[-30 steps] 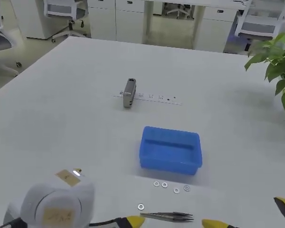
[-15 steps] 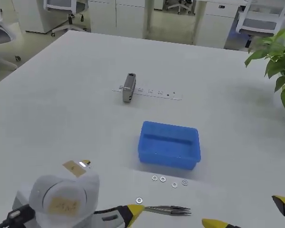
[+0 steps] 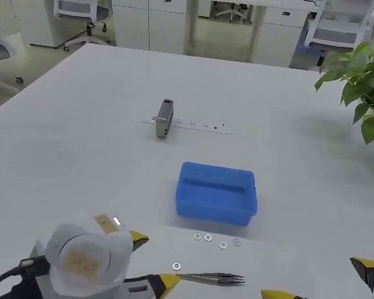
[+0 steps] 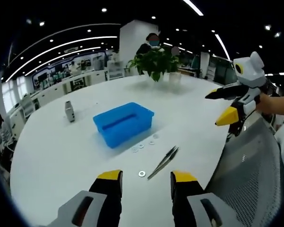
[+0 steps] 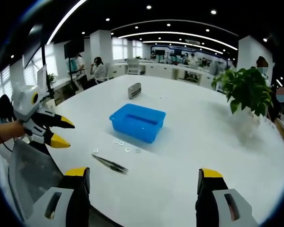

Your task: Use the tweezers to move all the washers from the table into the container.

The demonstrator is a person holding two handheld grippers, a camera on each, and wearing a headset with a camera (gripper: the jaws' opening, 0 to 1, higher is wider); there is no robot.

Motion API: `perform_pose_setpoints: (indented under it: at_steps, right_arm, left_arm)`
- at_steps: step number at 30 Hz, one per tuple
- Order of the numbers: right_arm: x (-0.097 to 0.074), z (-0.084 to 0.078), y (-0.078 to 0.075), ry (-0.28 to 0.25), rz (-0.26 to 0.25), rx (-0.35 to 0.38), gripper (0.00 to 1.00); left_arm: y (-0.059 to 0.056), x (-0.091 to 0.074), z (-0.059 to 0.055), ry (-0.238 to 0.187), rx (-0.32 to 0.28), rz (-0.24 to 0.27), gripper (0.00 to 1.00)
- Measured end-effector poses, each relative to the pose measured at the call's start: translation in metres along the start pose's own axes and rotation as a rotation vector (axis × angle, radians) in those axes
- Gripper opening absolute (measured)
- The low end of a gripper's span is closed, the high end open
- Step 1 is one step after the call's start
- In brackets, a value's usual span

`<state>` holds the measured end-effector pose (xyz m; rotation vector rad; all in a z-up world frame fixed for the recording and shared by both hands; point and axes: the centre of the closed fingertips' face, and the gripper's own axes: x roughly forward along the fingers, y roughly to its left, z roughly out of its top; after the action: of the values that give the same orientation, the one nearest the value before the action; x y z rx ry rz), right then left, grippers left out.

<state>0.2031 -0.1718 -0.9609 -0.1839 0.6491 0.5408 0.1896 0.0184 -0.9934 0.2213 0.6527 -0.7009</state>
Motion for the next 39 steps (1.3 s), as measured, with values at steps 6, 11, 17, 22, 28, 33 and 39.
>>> perform_pose_setpoints:
  at_steps: [6,11,17,22,28,33,39]
  right_arm:
    - [0.000,-0.009,0.001,0.032,0.008,-0.011,0.93]
    - [0.002,-0.012,0.003,0.051,0.019,-0.021,0.93]
    - [0.003,-0.013,0.008,0.063,0.029,-0.026,0.92]
    - [0.005,-0.014,0.011,0.070,0.034,-0.027,0.92]
    - [0.009,-0.015,0.017,0.077,0.048,-0.031,0.92]
    - [0.011,-0.014,0.021,0.076,0.054,-0.028,0.92]
    - [0.012,-0.013,0.022,0.075,0.059,-0.028,0.91]
  left_arm:
    - [-0.010,0.018,-0.010,0.043,0.055,-0.077,0.26]
    - [-0.010,0.038,-0.017,0.075,0.106,-0.094,0.21]
    - [-0.010,0.056,-0.025,0.098,0.171,-0.137,0.14]
    - [-0.011,0.066,-0.031,0.119,0.229,-0.164,0.10]
    - [-0.011,0.075,-0.038,0.148,0.277,-0.189,0.06]
    - [-0.012,0.078,-0.041,0.162,0.295,-0.204,0.04]
    - [-0.013,0.080,-0.039,0.161,0.318,-0.210,0.00]
